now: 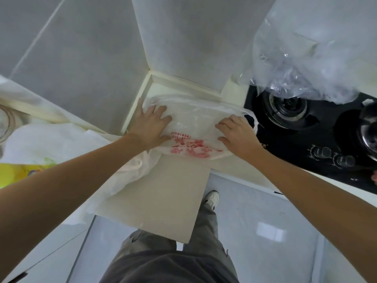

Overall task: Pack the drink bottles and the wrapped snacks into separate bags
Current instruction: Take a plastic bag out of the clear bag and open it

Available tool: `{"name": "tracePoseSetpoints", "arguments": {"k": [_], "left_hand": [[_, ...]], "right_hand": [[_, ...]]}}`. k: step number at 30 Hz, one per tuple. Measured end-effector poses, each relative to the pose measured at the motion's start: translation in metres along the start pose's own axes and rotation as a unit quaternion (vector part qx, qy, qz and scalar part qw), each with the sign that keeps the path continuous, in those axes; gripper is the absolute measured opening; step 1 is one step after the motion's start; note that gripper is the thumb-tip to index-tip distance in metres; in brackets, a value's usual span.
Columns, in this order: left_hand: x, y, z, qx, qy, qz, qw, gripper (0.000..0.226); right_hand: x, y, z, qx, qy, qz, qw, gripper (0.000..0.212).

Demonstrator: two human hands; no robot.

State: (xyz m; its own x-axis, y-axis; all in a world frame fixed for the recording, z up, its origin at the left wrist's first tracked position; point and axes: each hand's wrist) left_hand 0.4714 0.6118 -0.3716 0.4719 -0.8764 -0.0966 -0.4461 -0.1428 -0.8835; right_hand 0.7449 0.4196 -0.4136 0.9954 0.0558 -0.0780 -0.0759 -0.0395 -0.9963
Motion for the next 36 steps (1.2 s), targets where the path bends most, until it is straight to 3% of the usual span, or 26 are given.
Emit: {"name": "tracePoseSetpoints", "arguments": {"k": [3,6,9,14,19,23,25,29,32,36], "left_hand": [[-0.012,0.009,-0.008,0.141,0.075,0.03,0.987,0.043],[-0.021,0.016,-0.018,0.226,0.159,0.023,0.961,0.022],[-0.023,0.017,-0.022,0.257,0.199,0.014,0.946,0.015],[-0.026,0.009,-0.024,0.272,0.194,0.004,0.943,0.017],[-0.022,0.008,-0.014,0.256,0.244,0.009,0.935,0.036],[-0.021,0.006,0.002,0.217,0.191,0.003,0.957,0.055],[-0.019,0.007,0.011,0.18,0.16,-0.007,0.97,0.061],[-0.012,0.015,0.027,0.128,0.098,-0.046,0.986,0.042],[-0.005,0.019,0.034,0.109,0.058,-0.061,0.991,0.024],[0.002,0.015,0.046,0.081,0.037,-0.07,0.994,0.032]], "right_hand": [[0.003,-0.002,0.001,0.024,0.008,-0.017,1.0,0.042],[0.003,-0.011,-0.001,0.029,0.026,-0.03,0.999,0.045],[0.007,-0.014,-0.004,0.011,0.038,-0.028,0.999,0.052],[0.016,-0.016,-0.007,-0.023,0.021,0.002,1.0,0.058],[0.025,-0.013,-0.007,-0.034,-0.027,0.04,0.998,0.05],[0.025,-0.019,-0.011,0.023,-0.055,-0.053,0.997,0.035],[0.028,-0.017,-0.013,0.029,-0.048,-0.069,0.996,0.037],[0.036,-0.002,-0.01,0.001,-0.04,-0.006,0.999,0.044],[0.033,0.011,-0.007,-0.003,-0.034,0.056,0.998,0.035],[0.029,0.011,0.002,0.0,0.041,0.063,0.997,0.023]]}}
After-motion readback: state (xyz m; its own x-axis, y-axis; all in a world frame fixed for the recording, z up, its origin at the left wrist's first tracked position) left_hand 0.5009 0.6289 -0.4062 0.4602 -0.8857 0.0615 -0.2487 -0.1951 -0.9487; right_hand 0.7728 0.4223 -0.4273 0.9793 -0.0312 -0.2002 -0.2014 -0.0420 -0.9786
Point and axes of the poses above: each hand's wrist, its own z-axis towards the middle knuckle, its own y-axis out of the palm, x = y × z, and after that the axes turned 9 degrees about -x, right-handed
